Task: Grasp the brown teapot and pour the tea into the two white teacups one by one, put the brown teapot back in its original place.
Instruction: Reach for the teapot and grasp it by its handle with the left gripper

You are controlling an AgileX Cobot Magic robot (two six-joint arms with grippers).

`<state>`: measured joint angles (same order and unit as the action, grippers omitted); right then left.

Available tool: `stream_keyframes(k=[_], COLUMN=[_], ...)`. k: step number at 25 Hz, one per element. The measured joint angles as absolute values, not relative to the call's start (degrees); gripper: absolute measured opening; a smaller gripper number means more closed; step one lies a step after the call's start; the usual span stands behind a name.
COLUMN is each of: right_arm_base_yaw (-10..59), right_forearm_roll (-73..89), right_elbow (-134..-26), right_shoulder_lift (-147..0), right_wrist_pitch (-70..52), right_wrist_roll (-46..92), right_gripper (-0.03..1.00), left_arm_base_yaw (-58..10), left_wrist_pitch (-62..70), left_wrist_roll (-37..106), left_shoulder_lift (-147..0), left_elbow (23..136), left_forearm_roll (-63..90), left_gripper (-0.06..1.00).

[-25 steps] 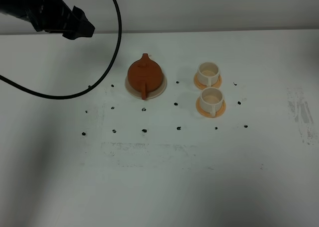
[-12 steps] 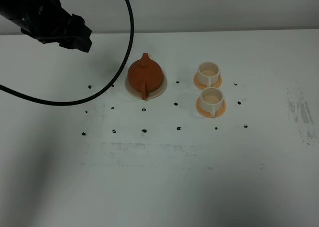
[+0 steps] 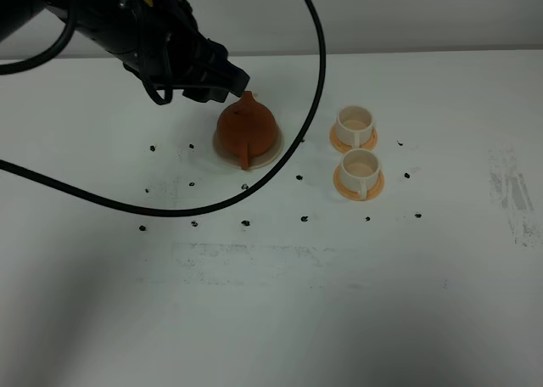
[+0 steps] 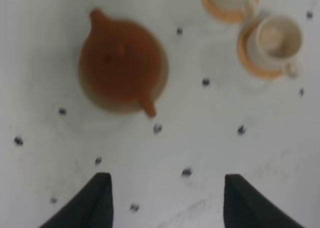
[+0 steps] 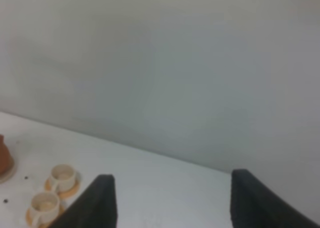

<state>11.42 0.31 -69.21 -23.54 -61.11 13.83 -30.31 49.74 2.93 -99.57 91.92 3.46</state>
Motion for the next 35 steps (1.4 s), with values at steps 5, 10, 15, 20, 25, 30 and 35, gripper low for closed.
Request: stream_keyframes(k=[5,10,15,20,25,30,35], right_arm_base_yaw=[11.42,11.42,11.42,11.42,11.42,11.42,11.42], right_forearm_roll=[0.70,2.28,2.45,2.52,4.38,5.64,5.83], right_elbow=[-68.35,-61.73,-52.77,-44.09,-36.90,-31.50,-28.74], right_shoulder_lift=[-19.41,-13.63,-9.10,-7.37,-7.26,-7.07,-6.52], right_wrist_pitch=[-63.72,-64.05,-64.24,-63.40,-61.45,-61.14,-61.62], right_wrist_roll=[13.11,12.36,11.20,8.75,7.26,7.69,8.96], right_gripper=[0.51,0.51,0.51,0.51,0.51,0.50,0.50], left_arm_base_yaw=[-31.52,-31.52,-31.52,-31.52,-31.52,-31.52,-31.52], left_wrist_pitch=[48.74,47.91,45.92,44.63,44.05,43.72,43.47], left_wrist_roll=[-1.35,-1.70,-0.97,-0.97,-0.93,-0.71,-0.57], left_shoulder_lift=[-100.92,-104.10,-105.91,-107.71,-109.80,-111.78,-112.41], left_elbow=[91.92,91.92,91.92,91.92,91.92,91.92,91.92], left_forearm_roll=[2.75,2.41,2.29,2.18,1.86,1.69,1.01], left_gripper=[0.51,0.51,0.51,0.51,0.51,0.51,0.51])
